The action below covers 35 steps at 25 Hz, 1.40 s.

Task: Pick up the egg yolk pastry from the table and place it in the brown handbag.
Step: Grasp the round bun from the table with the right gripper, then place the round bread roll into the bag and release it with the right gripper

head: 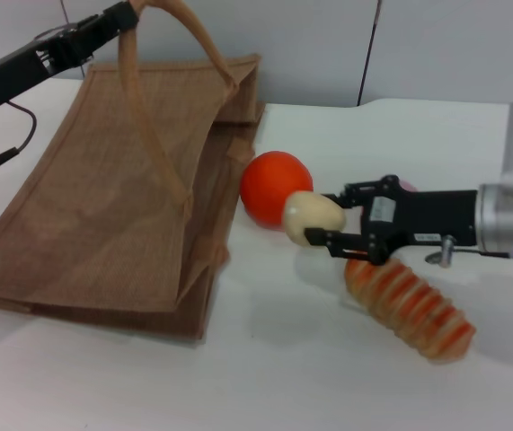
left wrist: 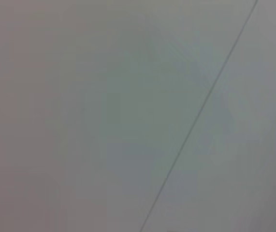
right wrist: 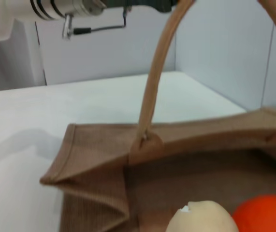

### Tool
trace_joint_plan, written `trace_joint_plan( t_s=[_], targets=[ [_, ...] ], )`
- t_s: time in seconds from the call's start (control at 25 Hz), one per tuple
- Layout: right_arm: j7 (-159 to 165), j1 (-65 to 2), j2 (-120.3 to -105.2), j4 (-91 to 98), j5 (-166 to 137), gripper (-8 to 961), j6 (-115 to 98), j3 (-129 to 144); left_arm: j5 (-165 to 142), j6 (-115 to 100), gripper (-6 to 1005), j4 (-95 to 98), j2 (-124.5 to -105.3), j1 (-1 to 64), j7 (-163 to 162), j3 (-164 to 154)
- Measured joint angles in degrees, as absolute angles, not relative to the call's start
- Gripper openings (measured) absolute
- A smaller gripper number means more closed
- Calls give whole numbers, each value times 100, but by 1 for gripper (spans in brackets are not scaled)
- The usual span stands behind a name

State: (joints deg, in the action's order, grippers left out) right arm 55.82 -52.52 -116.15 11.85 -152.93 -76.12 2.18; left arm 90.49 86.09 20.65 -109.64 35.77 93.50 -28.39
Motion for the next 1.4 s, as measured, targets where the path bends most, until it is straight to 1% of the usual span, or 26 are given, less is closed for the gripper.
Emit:
trace_joint_plan(
  t_s=[0.24,0.44,1.04,1.4],
  targets=[
    [5308,-5574,-11625,898,-15182,504,-7469,209,9142,8824,128,2065,-10979,3577,9350,-2839],
    [5137,-5947,-11628,335,-15184,502,-6726,245,9181,9054,128,2066,-10982,3577,9344,-2838],
    [4861,-6515,-11651,-534,-15210,494,-5254,250,9316,9384,121,2066,-11009,3598,9298,-2839],
    [4745,-6885,-11697,-1097,-15215,495,-4198,216,9317,9575,121,2066,-11024,3655,9225,-2839]
  ],
)
